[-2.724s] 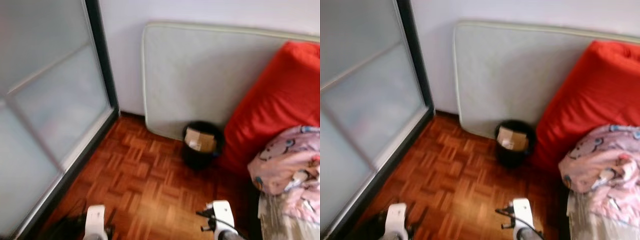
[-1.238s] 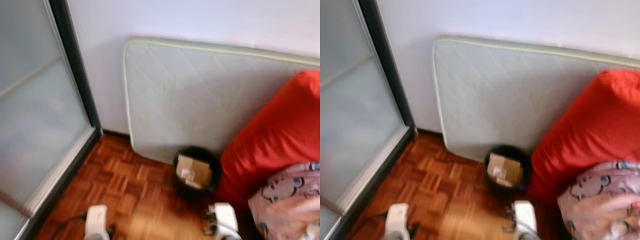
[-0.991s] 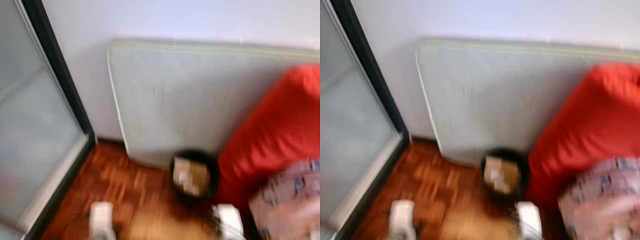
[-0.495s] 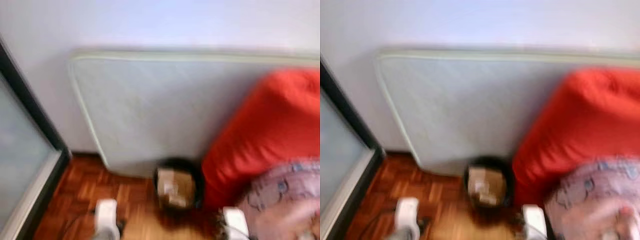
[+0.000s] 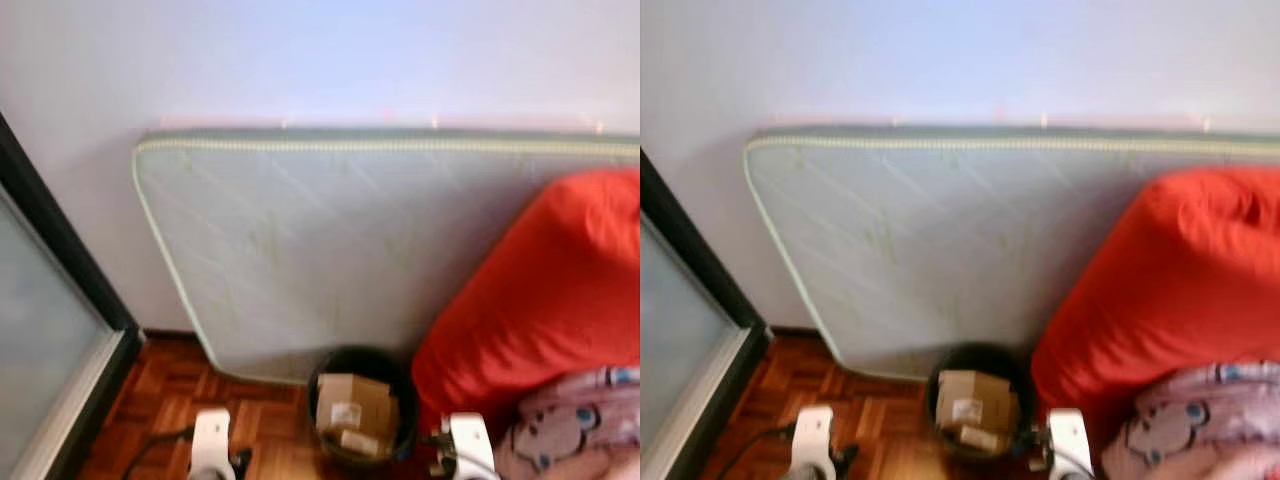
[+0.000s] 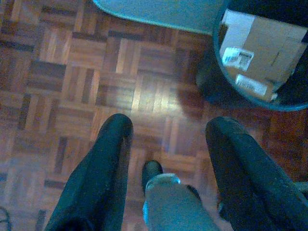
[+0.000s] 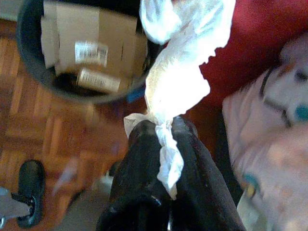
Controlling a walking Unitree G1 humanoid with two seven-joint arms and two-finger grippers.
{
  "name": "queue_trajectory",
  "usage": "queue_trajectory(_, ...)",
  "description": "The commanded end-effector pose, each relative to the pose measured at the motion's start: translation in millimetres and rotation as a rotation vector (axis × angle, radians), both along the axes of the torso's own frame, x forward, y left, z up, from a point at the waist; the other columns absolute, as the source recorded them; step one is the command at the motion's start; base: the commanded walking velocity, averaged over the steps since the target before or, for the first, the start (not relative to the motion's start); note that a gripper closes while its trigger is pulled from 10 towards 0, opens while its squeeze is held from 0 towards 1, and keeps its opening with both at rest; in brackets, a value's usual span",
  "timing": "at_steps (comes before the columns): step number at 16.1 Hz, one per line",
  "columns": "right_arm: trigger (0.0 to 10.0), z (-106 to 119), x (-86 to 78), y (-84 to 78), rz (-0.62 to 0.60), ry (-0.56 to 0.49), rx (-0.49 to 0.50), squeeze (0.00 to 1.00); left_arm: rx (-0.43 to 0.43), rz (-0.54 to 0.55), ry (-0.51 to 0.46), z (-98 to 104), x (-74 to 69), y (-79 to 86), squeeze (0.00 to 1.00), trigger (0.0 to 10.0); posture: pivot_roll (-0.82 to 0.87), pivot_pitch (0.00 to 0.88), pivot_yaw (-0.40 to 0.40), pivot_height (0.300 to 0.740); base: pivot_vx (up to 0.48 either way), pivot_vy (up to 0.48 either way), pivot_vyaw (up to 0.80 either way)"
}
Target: Clean up the room
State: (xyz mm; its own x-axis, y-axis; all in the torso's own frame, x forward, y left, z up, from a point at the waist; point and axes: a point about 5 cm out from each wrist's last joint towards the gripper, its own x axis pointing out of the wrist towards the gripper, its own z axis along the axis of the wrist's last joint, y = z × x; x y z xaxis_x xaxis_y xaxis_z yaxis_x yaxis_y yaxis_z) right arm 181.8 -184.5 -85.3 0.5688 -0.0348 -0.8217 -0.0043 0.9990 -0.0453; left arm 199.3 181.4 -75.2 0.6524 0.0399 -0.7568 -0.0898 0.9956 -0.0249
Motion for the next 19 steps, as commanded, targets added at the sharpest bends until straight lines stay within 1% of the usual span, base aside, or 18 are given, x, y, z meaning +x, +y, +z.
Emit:
queue_trajectory(1,10.0,0.8,4.1,11.2,-0.004,-0.012,0.029,0.00,0.025,0.013,0.008,0.4,-1.9,11.8,0.00,10.0,-0.03,0.005,-0.029,0.740,0.311,0.000,0.00)
queue_trajectory(7,10.0,1.7,5.4,11.6,-0.003,-0.027,0.039,0.00,0.026,0.014,0.006,0.7,-1.2,11.8,0.00,10.0,-0.04,0.007,-0.029,0.740,0.309,0.000,0.00)
queue_trajectory(9,10.0,3.5,7.9,13.0,0.029,-0.054,0.045,0.00,0.026,0.017,0.004,0.8,-1.3,12.0,0.00,10.0,-0.04,0.007,-0.030,0.740,0.293,0.000,0.00)
queue_trajectory(11,10.0,5.4,10.3,14.3,0.062,-0.081,0.052,0.00,0.025,0.022,-0.002,1.0,-1.2,12.0,0.00,10.0,-0.04,0.010,-0.030,0.740,0.000,0.000,0.00)
queue_trajectory(15,10.0,6.9,11.8,13.6,0.081,-0.104,0.051,0.00,0.016,0.024,-0.010,1.0,-1.2,10.3,0.00,10.0,-0.04,0.012,-0.035,0.740,0.000,0.000,0.00)
queue_trajectory(19,10.0,8.7,13.7,16.0,0.099,-0.131,0.092,0.00,0.012,0.030,-0.011,0.8,-1.5,9.8,0.00,10.0,-0.05,0.014,-0.037,0.740,0.000,0.000,0.00)
